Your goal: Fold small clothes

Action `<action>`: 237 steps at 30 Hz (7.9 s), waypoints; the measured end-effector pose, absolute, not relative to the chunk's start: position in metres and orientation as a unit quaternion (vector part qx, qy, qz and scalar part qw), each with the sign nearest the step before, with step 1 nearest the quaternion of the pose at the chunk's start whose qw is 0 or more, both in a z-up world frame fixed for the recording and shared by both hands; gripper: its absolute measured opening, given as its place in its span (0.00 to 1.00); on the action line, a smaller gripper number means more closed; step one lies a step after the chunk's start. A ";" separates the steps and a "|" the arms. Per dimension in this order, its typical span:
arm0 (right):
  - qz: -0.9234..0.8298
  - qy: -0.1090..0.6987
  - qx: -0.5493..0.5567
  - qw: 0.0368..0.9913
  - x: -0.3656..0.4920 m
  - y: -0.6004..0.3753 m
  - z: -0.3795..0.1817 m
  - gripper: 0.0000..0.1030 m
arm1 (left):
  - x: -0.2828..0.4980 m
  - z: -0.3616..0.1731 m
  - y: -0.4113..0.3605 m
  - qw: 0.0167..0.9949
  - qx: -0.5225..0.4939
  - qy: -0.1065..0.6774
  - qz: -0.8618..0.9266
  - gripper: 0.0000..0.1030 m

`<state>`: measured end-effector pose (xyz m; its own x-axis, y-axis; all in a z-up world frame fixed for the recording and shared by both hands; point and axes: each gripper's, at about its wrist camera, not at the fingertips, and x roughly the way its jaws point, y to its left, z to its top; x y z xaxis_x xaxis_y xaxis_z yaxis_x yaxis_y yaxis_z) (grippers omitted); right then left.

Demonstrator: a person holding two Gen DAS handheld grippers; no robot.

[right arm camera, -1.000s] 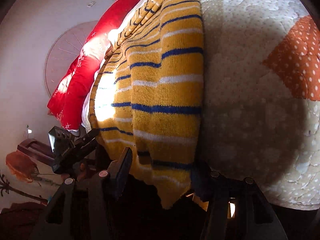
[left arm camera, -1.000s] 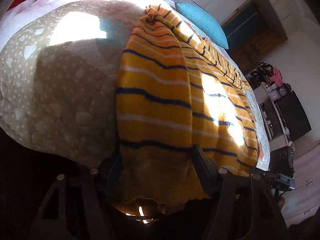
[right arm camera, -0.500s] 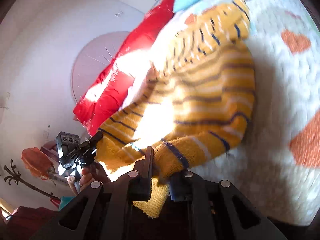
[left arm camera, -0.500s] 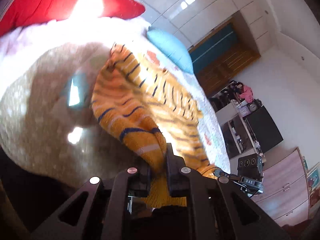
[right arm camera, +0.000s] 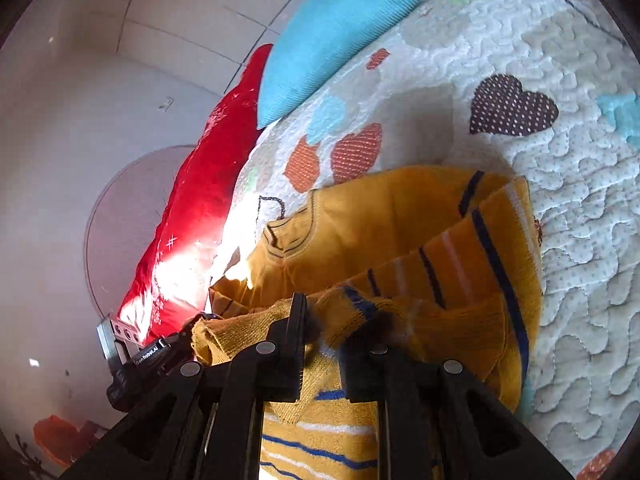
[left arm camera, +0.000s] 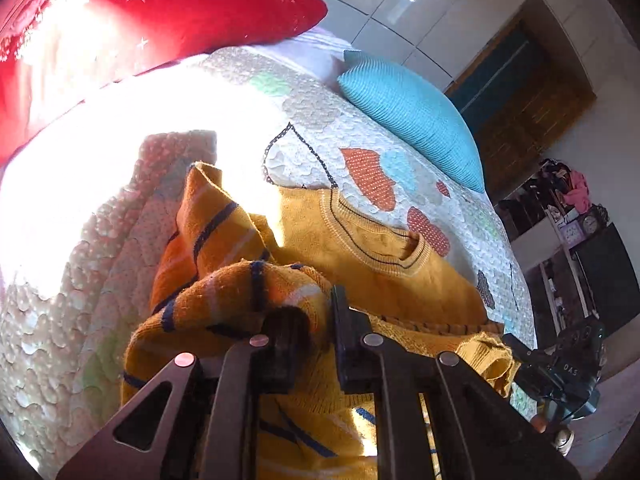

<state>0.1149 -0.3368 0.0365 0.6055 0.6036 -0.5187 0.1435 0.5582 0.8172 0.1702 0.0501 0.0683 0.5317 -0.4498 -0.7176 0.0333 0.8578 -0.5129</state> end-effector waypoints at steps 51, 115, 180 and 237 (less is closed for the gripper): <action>0.115 0.535 -0.008 0.837 0.268 -0.011 0.033 0.34 | 0.072 0.003 0.160 0.897 -0.210 0.381 -0.075 0.68; 0.132 0.512 -0.066 0.846 0.153 0.038 0.068 0.71 | 0.027 0.024 0.229 0.908 -0.274 0.314 -0.040 0.68; 0.096 0.366 0.155 0.912 0.018 -0.264 0.127 0.35 | 0.034 0.066 -0.004 0.896 -0.074 0.400 -0.178 0.72; 0.015 0.346 0.227 0.910 0.025 -0.382 0.103 0.54 | 0.066 0.054 -0.099 0.853 -0.018 0.451 -0.261 0.73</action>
